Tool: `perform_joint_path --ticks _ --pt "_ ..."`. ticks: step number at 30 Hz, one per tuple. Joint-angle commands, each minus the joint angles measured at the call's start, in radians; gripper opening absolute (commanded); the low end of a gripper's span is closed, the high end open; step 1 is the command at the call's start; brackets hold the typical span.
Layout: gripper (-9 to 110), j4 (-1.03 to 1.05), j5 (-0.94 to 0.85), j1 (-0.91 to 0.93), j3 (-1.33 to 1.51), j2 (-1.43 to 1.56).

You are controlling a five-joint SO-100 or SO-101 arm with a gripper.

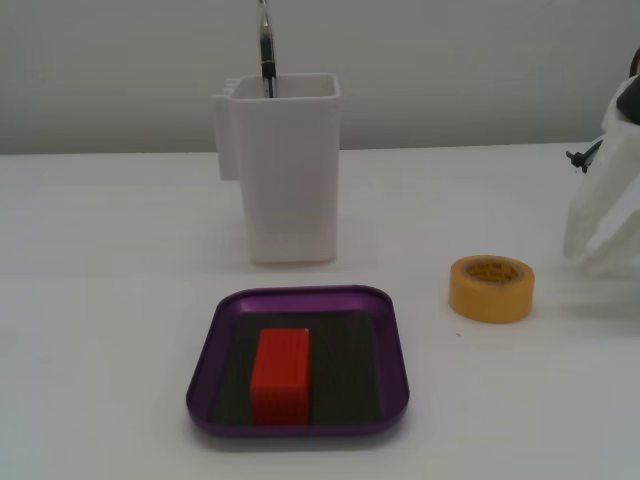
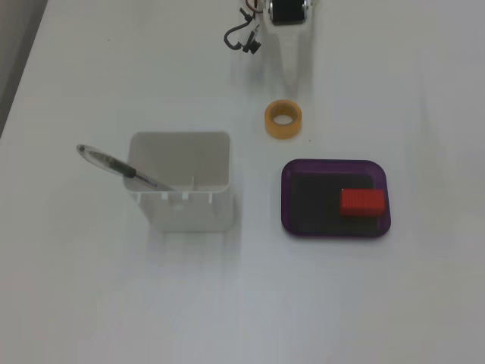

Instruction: Grab up the yellow tape and put it in the box.

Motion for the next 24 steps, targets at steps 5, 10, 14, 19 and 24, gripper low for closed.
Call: perform_joint_path --ticks 5,10,14,19,24 --pt "0 -0.031 -0.008 0.009 -0.141 0.092" --pt "2 -0.06 -0.009 0.072 -0.186 0.078" --pt "7 -0.066 -0.006 0.166 -0.259 -0.055" --pt "10 -0.052 -0.006 0.149 -0.474 -0.37" --pt "14 0.003 -0.009 0.028 -0.726 -0.746"
